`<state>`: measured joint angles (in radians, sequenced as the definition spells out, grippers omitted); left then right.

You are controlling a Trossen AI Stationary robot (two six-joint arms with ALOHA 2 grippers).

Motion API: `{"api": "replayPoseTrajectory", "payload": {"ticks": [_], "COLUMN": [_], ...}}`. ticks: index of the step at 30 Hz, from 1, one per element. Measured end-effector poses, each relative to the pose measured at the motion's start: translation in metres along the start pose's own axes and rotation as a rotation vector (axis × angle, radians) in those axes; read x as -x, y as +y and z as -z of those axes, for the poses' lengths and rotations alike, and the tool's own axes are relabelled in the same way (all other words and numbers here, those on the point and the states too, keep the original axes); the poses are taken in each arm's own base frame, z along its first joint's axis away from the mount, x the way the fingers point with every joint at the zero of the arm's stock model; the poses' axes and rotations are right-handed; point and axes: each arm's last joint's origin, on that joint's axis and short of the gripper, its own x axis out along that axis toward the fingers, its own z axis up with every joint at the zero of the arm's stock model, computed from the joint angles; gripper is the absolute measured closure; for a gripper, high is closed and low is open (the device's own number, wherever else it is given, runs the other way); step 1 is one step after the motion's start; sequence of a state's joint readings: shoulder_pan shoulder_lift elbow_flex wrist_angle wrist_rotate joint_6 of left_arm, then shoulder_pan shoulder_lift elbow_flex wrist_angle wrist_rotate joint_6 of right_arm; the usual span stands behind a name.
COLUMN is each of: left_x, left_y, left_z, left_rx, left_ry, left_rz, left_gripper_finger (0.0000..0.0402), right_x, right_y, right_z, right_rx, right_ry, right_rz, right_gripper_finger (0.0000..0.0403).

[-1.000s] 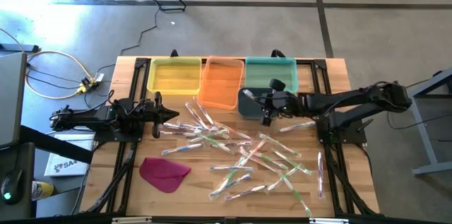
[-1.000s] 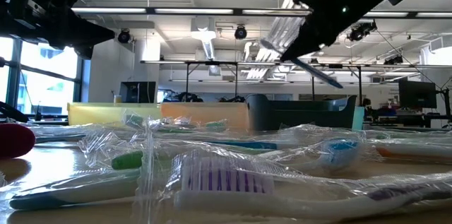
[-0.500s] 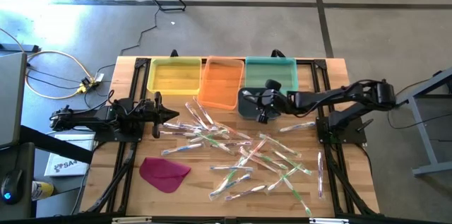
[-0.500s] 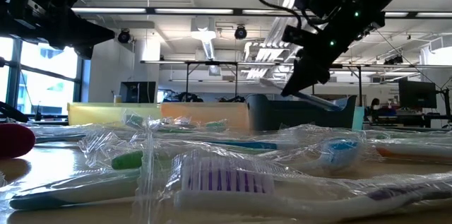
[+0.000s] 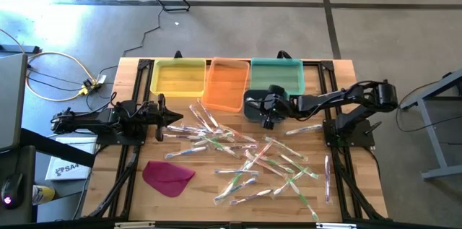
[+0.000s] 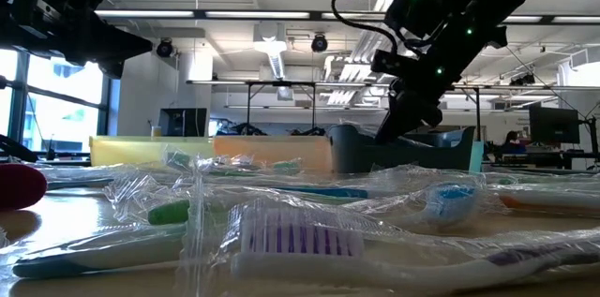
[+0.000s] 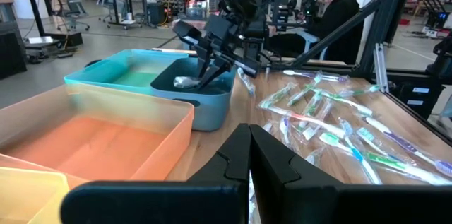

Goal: Pick & Place Toothbrushes
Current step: Put the blue toothbrush into the dark blue bin, then put the green toothbrush into the orange bin

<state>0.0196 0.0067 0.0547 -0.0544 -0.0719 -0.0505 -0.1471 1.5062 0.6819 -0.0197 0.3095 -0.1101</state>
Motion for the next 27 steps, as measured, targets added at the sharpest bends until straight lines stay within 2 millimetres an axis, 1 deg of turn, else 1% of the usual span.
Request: {"api": "replayPoseTrajectory", "payload": {"ticks": [5,15,18,22,27], "left_x": [0.0,0.0,0.0,0.0,0.0], "left_y": [0.0,0.0,0.0,0.0,0.0], "left_z": [0.0,0.0,0.0,0.0,0.0], "left_rx": [0.0,0.0,0.0,0.0,0.025], "left_ry": [0.0,0.0,0.0,0.0,0.0], "left_rz": [0.0,0.0,0.0,0.0,0.0], "left_gripper_finger": [0.0402,0.0402,0.0402,0.0402,0.0402], "right_x": [-0.001,-0.001,0.001,0.006,0.021], "right_y": [0.001,0.0,0.0,-0.001,-0.003], "right_z": [0.001,0.001,0.0,-0.003,-0.011], "right_rx": [0.003,0.004,0.002,-0.004,-0.014], "right_ry": [0.008,0.009,0.003,-0.024,-0.09], "right_rz": [-0.003,0.004,0.004,0.005,0.002], "right_gripper_finger": [0.0369,0.03,0.0287,0.0283,0.0293]}}
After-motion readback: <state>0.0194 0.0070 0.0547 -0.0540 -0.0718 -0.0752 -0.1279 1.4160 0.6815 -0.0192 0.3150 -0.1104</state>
